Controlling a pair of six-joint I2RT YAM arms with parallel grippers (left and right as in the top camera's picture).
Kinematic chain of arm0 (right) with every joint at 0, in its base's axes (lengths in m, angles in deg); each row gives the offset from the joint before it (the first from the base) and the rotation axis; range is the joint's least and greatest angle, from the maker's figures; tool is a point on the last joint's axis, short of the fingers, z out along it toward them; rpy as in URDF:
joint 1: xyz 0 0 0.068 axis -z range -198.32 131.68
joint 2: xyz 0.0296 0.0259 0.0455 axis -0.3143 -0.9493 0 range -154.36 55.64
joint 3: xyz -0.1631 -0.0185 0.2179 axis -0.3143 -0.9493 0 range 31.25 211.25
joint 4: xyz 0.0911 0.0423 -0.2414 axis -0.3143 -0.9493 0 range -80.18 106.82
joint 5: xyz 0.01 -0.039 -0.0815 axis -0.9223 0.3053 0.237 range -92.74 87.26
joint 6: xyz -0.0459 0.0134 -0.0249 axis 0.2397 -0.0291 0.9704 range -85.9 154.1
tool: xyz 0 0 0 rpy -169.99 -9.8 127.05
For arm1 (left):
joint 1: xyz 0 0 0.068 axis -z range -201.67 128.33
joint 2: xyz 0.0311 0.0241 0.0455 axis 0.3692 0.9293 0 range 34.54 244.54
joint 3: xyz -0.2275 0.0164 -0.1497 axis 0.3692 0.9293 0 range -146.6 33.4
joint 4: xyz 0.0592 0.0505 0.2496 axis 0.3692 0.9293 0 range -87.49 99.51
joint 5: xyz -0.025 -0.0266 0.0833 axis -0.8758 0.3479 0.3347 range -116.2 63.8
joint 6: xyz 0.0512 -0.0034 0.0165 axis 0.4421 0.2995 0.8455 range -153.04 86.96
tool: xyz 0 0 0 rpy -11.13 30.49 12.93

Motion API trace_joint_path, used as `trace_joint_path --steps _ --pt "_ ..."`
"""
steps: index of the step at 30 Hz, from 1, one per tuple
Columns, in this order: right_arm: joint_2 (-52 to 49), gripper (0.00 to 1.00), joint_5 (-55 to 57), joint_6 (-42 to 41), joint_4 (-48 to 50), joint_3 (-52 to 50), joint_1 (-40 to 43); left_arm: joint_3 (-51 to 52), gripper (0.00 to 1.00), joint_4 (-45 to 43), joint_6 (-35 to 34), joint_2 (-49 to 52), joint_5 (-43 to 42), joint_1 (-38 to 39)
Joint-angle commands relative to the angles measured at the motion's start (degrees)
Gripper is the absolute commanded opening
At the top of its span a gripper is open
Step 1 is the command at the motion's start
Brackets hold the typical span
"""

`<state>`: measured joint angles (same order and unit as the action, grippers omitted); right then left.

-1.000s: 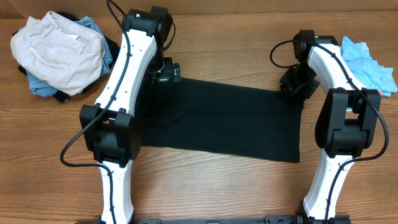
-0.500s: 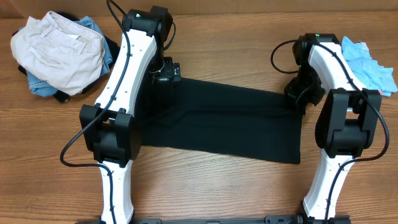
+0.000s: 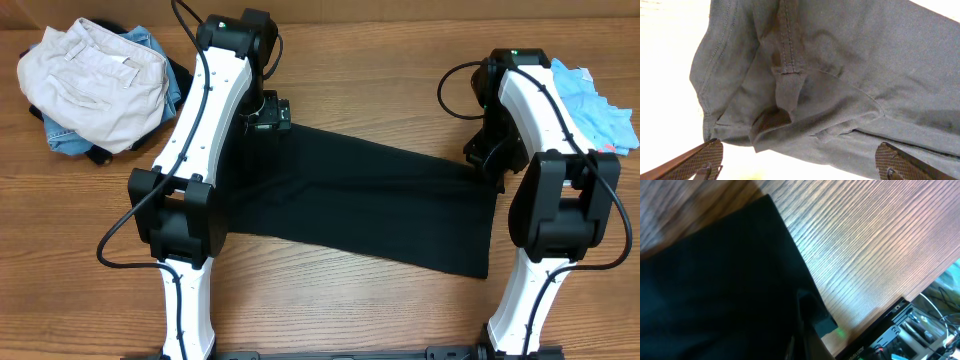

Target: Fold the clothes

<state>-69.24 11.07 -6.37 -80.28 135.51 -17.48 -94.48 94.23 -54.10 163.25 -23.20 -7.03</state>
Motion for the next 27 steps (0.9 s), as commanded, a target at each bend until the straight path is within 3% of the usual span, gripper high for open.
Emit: trace_joint_path --steps 1,15,19,22,25,27 --pt "3.3 0.09 0.1 -1.6 0.0 1.2 -1.9 -1.3 1.00 0.2 0.3 -0.6 0.2 0.3" --pt "6.3 0.15 -2.3 7.8 0.0 -6.5 -4.0 -1.3 1.00 0.4 1.7 -0.6 0.5 0.3" --pt "6.5 0.26 -1.7 7.7 0.0 -8.3 -3.8 -1.3 1.00 0.3 1.8 -0.6 0.5 0.3" --pt "7.2 0.45 -1.8 8.0 0.0 -8.3 -3.7 -1.3 1.00 0.3 1.8 -0.6 0.6 0.3" --pt "7.2 0.45 -1.6 7.7 0.9 -8.2 -3.7 -1.3 1.00 0.2 2.4 -0.6 0.3 0.3" --pt "7.2 0.36 -3.4 7.9 5.8 -8.2 -3.7 -1.3 1.00 -1.9 4.8 -0.6 -4.3 0.5"
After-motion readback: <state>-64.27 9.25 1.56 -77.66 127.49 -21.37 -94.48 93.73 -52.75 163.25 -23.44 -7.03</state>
